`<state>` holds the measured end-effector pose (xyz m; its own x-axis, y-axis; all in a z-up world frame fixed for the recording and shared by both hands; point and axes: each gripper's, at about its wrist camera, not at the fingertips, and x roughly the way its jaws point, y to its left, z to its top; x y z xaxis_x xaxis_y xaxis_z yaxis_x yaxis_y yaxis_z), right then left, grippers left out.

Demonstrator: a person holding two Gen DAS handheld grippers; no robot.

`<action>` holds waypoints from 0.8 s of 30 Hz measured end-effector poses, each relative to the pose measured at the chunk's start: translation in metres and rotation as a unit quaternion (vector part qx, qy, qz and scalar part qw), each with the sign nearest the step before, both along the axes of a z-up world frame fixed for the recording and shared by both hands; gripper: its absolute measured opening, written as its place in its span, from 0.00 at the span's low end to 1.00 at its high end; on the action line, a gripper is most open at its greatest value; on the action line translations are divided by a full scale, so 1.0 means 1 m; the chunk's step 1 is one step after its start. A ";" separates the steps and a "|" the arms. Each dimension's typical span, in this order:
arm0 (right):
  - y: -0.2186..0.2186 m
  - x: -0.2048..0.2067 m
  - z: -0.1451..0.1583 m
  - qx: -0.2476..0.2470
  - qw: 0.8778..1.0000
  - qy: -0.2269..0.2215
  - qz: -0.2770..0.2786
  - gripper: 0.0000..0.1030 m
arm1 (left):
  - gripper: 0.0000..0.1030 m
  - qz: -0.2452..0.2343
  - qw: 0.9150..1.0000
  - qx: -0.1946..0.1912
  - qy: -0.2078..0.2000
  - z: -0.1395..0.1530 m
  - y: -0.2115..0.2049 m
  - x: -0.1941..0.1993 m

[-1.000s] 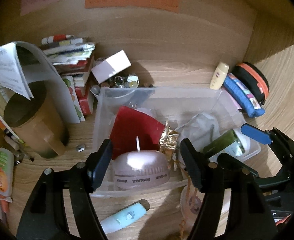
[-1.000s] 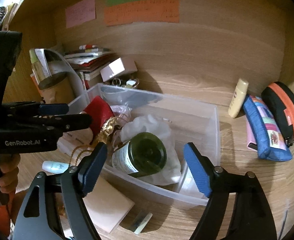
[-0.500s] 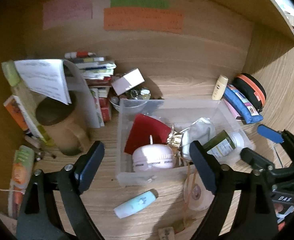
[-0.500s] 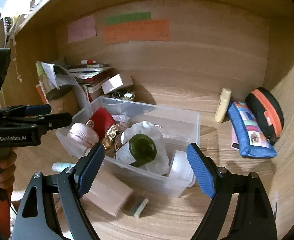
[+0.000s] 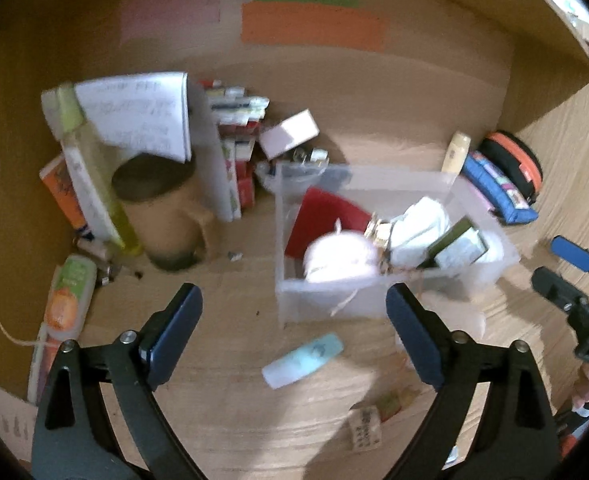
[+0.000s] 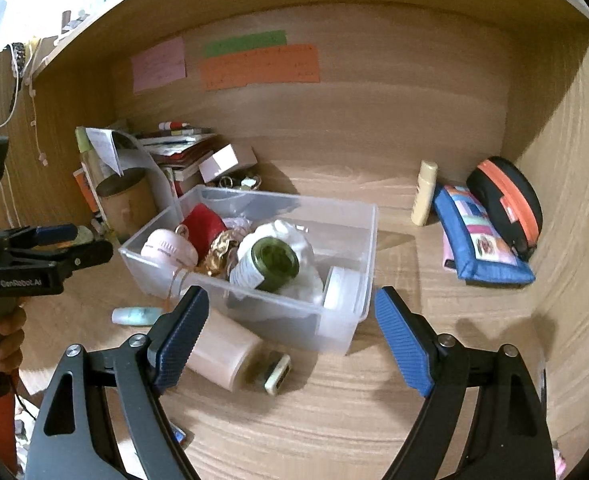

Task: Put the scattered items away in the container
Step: 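Withdraw both open tools from the clear box toward the items on the desk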

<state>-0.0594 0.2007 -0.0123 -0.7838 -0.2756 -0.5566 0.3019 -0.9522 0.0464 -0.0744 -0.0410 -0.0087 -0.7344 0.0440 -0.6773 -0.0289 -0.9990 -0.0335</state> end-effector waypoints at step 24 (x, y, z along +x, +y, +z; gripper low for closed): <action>0.000 -0.016 -0.075 0.046 0.991 -0.123 0.037 0.78 | 0.91 -0.028 0.990 -0.081 -0.111 -0.086 0.009 -0.025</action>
